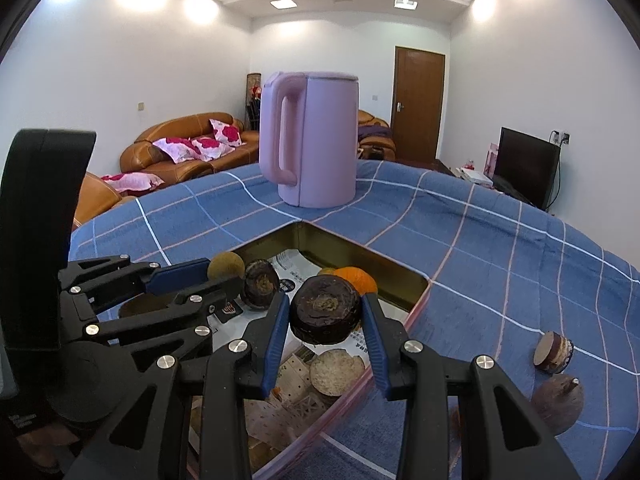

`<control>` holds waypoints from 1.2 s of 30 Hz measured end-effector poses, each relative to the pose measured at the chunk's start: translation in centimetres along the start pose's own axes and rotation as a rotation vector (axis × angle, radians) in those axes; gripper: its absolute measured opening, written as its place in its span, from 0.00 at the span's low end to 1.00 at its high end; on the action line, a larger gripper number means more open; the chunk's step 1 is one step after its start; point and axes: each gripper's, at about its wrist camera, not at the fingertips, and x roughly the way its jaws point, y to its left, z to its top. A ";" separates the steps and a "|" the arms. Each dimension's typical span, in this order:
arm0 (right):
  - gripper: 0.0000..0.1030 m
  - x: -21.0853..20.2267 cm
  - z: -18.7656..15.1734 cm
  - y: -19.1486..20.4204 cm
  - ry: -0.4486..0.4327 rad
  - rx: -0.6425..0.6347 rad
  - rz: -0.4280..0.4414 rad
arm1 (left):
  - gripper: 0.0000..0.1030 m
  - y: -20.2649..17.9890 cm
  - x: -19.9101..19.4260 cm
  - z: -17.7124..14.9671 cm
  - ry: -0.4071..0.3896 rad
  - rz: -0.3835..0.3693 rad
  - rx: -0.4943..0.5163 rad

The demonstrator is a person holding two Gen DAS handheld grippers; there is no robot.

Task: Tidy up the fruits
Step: 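Open left tool dropping kiwi-like fruit while right tool releases dark fruit into tin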

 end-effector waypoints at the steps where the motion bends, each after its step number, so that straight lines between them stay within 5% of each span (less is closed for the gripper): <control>1: 0.38 0.2 0.0 0.0 0.009 0.001 -0.001 | 0.25 0.0 0.0 0.0 0.003 -0.002 0.000; 20: 0.41 1.4 0.0 -0.5 0.070 0.024 -0.007 | 0.26 0.0 0.1 0.0 0.013 0.014 0.002; 29: 0.49 0.2 -0.1 -1.2 0.008 0.060 -0.033 | 0.41 0.0 -0.5 0.0 -0.010 0.014 -0.004; 34: 0.52 -1.8 -0.5 -1.7 -0.065 0.075 -0.052 | 0.65 -0.3 -2.1 0.3 -0.063 0.020 -0.021; 36: 0.53 -3.1 -0.9 -2.2 -0.089 0.064 -0.083 | 0.66 -0.8 -2.8 0.6 -0.085 0.014 -0.022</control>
